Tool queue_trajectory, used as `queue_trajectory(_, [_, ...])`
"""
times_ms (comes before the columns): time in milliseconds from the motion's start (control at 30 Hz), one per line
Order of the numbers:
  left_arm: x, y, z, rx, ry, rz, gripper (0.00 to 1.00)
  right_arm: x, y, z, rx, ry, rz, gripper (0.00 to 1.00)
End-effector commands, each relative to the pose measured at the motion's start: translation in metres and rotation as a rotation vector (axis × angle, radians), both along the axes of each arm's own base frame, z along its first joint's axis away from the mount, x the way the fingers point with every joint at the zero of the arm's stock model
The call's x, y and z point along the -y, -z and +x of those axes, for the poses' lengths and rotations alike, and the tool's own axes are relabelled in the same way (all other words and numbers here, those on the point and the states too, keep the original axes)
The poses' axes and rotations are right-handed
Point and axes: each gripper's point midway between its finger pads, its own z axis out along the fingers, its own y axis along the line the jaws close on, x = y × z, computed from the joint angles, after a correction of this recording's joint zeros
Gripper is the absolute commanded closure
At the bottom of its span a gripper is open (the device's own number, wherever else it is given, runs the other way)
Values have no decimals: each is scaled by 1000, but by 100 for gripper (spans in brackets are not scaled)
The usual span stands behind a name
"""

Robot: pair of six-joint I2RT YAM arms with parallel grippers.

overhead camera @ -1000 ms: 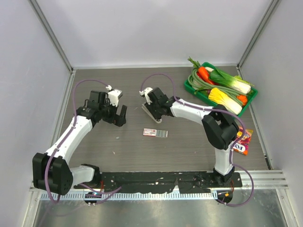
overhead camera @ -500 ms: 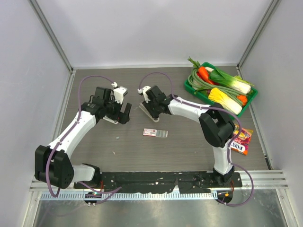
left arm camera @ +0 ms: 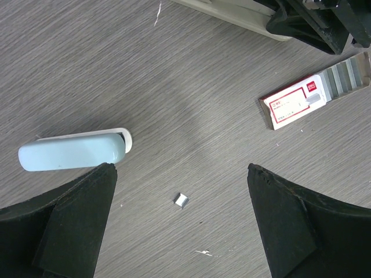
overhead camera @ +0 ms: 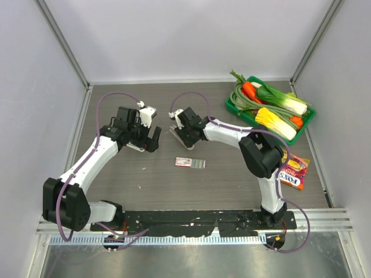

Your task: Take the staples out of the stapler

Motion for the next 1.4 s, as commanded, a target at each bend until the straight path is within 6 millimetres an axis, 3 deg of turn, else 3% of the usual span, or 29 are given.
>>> queue_trajectory(0, [2,-7,6,49,10,2,0,-21,-52,13,98,10,158,73])
queue_trajectory(67, [3,-5,6,44,12,-2,0,-23,-61,12,108,37,202,80])
queue_trajectory(100, [4,-4,6,42,14,-2,0,-28,-77,16,141,53,252,84])
queue_trajectory(133, [5,-3,6,39,16,-2,0,-33,-78,11,121,43,290,88])
queue_trajectory(200, [9,-2,5,32,24,-8,0,-44,-97,12,137,84,409,94])
queue_trajectory(400, [20,7,5,3,45,-26,1,-59,-144,-5,168,142,759,99])
queue_trajectory(600, [32,13,3,-61,43,-82,9,-67,-155,-18,177,196,867,99])
queue_trajectory(700, [35,13,3,-78,56,-91,15,-66,-139,-13,177,227,823,99])
queue_trajectory(733, [34,13,4,-73,58,-84,15,-64,-140,-7,203,246,801,99])
queue_trajectory(900, [29,6,4,-25,52,-70,15,-49,-103,8,272,253,606,99])
queue_trajectory(1133, [24,1,6,14,42,-52,15,-30,-78,20,333,273,455,98])
queue_trajectory(1200, [23,2,5,13,40,-50,15,-30,-68,21,317,277,426,90])
queue_trajectory(1233, [22,1,5,16,39,-49,14,-31,-67,21,307,274,414,79])
queue_trajectory(1267, [22,0,4,19,41,-48,14,-28,-53,16,267,267,372,74])
queue_trajectory(1367, [19,-2,3,38,40,-41,14,-29,-52,14,239,260,349,60])
